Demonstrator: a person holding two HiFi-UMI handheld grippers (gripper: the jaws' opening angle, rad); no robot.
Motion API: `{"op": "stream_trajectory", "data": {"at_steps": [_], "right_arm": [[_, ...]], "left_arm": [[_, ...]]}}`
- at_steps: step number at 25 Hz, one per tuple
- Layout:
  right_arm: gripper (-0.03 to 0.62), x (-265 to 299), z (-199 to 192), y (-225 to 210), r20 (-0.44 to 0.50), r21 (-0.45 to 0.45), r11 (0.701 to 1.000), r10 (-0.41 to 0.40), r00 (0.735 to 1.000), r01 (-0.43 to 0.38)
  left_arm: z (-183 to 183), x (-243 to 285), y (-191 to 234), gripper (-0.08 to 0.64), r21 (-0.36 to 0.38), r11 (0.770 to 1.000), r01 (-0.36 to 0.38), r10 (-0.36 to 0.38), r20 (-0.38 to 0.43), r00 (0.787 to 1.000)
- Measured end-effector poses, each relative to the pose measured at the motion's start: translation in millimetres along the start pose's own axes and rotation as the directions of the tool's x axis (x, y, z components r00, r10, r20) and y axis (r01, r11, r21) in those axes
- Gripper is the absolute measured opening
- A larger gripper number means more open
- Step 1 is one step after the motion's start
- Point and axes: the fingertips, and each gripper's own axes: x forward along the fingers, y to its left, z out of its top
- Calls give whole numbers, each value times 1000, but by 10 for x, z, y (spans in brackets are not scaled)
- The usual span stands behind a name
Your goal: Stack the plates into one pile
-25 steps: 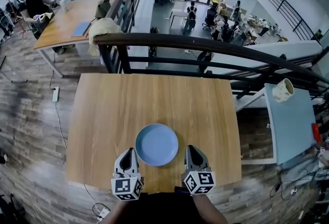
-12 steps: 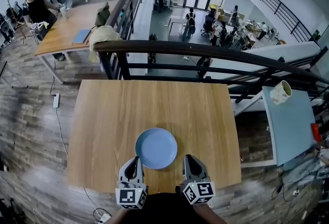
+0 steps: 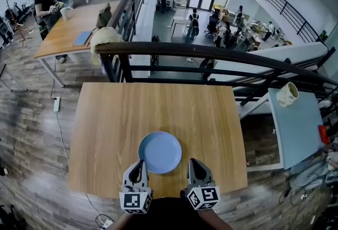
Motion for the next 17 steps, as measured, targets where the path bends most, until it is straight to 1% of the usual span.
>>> {"op": "stream_trajectory", "data": {"at_steps": [17], "right_arm": [[31,46,83,37,7,-15,1000,8,1000,-8]], "left_arm": [[29,10,47,23,-1,1000,-11,11,0,1000]]}}
